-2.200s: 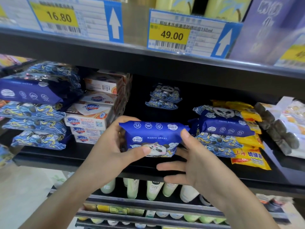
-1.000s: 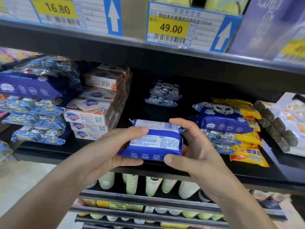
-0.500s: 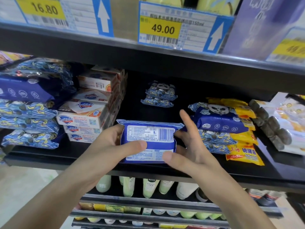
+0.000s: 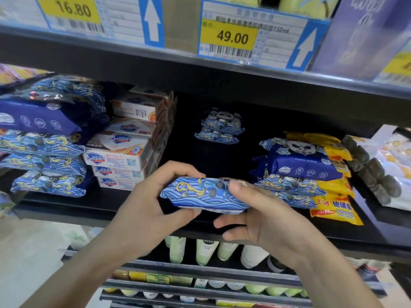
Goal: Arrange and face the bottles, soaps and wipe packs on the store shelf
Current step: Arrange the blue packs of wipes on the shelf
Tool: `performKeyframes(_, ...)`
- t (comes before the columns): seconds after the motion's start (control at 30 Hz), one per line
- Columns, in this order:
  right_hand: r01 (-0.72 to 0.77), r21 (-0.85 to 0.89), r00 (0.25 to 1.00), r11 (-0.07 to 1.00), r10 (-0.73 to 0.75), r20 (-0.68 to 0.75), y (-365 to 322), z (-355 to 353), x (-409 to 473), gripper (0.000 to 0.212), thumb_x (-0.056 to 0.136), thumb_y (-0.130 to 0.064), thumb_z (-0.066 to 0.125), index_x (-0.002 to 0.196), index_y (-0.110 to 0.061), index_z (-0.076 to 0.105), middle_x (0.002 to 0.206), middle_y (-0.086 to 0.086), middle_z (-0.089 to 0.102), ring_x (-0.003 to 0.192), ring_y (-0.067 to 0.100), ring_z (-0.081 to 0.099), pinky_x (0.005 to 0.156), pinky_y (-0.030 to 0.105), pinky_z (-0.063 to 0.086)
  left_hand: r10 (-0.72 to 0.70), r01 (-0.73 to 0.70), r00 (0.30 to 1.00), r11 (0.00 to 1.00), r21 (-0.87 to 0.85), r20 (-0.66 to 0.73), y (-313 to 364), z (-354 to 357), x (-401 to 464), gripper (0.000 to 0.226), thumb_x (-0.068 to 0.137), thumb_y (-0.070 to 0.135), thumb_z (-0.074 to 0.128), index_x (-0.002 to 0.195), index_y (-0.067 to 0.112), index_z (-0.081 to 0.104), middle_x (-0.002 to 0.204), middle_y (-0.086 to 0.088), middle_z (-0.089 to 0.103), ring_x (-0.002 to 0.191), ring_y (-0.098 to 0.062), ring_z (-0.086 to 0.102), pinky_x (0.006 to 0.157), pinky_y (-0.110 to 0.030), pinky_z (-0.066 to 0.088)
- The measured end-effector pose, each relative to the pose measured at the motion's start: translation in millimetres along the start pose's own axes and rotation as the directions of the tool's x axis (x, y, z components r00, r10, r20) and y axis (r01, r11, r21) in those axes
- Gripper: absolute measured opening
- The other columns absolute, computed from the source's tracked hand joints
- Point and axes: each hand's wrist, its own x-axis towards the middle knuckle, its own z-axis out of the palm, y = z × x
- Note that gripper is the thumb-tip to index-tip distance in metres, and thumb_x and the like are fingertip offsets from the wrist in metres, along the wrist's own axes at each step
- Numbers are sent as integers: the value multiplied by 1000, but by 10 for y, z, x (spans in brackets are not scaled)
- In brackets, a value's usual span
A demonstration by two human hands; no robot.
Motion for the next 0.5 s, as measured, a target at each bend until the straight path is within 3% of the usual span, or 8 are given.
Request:
performKeyframes(0.17, 70, 116, 997, 991, -68, -25, 19, 2, 16, 56, 76, -25, 78, 128, -7, 66, 117, 18, 74, 93, 32, 74, 83, 39, 64, 3, 1, 997, 999, 50, -78, -62, 44, -35, 64, 81, 6, 84, 130, 39, 61, 130, 13, 66, 121, -13, 63, 103, -38, 48)
performKeyframes(0.27, 146, 98, 988, 984, -141, -56, 15, 11, -14, 53, 75, -18, 77, 126, -12, 66, 122, 13, 73, 109, 31, 73, 85, 37, 63, -59, 66, 992, 996, 58, -109, -176, 42, -15, 79, 82, -3, 80, 140, 42, 52, 137, 23, 60, 132, 0, 54, 109, -31, 41)
performKeyframes(0.33, 200, 60, 978, 978, -196, -68, 17, 1, -46, 56, 73, -13, 77, 127, -14, 65, 124, 12, 72, 112, 33, 72, 91, 40, 61, -182, 177, 972, 983, -43, -148, -219, 27, 24, 74, 86, -13, 71, 137, 37, 53, 136, 16, 64, 127, 3, 57, 109, -30, 44)
performKeyframes(0.4, 249, -2, 966, 969, -248, -66, 32, -13, -84, 59, 71, -8, 78, 127, -20, 65, 124, 8, 72, 112, 32, 71, 95, 40, 60, -377, 330, 916, 901, -283, -134, -222, 26, 67, 50, 97, -11, 56, 128, 27, 61, 121, 0, 73, 108, -4, 70, 96, -29, 54)
performKeyframes(0.47, 301, -54, 952, 952, -303, -46, 62, -32, -109, 62, 69, -4, 80, 125, -24, 65, 123, 5, 72, 108, 29, 72, 88, 33, 61, -535, 470, 843, 784, -406, -55, -168, 26, 105, 23, 105, 15, 52, 120, 22, 68, 91, 2, 79, 89, -13, 76, 79, -32, 59)
performKeyframes(0.5, 325, -75, 944, 943, -328, -27, 82, -41, -116, 63, 69, -1, 80, 125, -26, 65, 123, 4, 71, 107, 27, 72, 85, 31, 60, -588, 527, 808, 711, -466, 16, -136, 37, 125, 23, 102, 31, 56, 115, 19, 72, 77, 3, 76, 79, -15, 77, 75, -37, 59)
